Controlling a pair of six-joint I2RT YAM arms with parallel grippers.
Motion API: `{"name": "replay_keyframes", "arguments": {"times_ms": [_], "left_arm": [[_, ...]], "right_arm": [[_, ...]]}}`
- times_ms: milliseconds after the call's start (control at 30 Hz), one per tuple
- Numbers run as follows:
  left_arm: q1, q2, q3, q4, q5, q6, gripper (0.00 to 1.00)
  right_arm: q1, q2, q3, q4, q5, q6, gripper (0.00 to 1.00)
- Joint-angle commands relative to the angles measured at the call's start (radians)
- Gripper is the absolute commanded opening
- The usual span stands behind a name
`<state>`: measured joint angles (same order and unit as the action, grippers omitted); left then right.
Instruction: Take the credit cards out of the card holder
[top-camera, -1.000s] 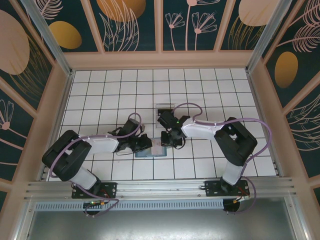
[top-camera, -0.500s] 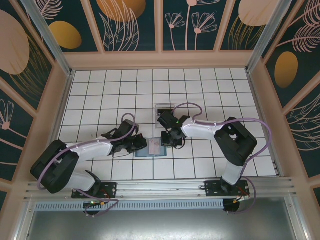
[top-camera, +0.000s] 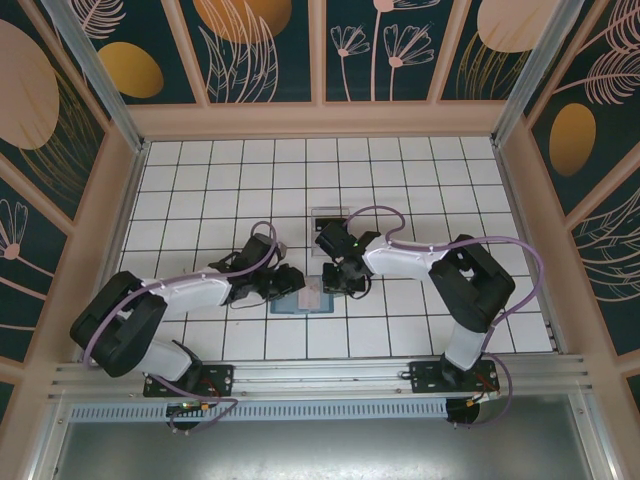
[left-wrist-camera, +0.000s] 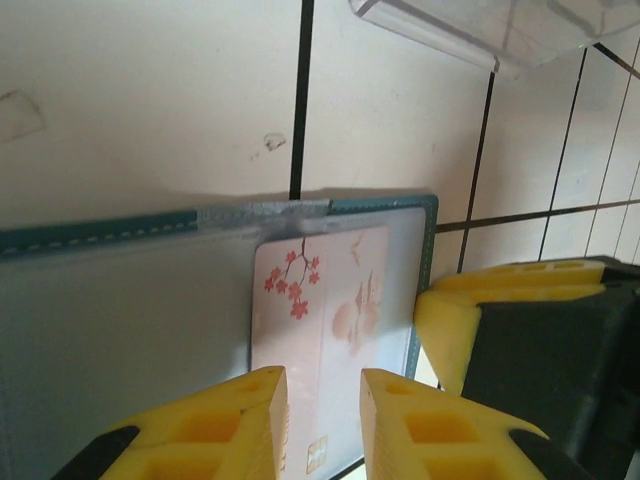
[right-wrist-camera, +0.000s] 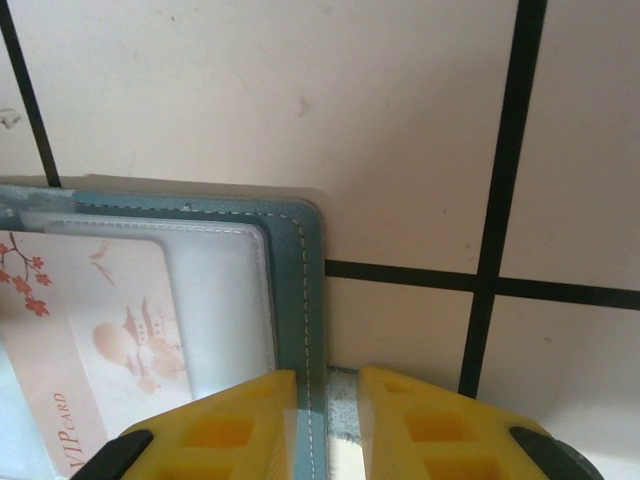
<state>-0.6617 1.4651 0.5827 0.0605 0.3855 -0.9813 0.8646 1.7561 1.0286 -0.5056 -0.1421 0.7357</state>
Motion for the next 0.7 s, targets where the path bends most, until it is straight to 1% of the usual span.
{"name": "replay_keyframes", "arguments": {"times_ms": [0, 233, 400, 667], "left_arm": [[0.004, 0.02, 0.031, -0.007, -0.005, 0.0, 0.28], [0.005, 0.027, 0.039, -0.032, -0.017, -0.007, 0.3], [0.004, 0.017, 0.055, -0.041, 0.001, -0.008, 0.31], [0.004, 0.017, 0.07, -0.025, 0.027, -0.025, 0.32]], "right_arm": [[0.011, -0.035, 0.017, -0.072, 0.045, 0.007, 0.25], [0.018, -0.054, 0.044, -0.062, 0.033, 0.014, 0.27], [0.02, -0.03, 0.06, -0.04, 0.018, 0.018, 0.33], [0.027, 0.019, 0.053, 0.026, -0.016, 0.031, 0.34]]}}
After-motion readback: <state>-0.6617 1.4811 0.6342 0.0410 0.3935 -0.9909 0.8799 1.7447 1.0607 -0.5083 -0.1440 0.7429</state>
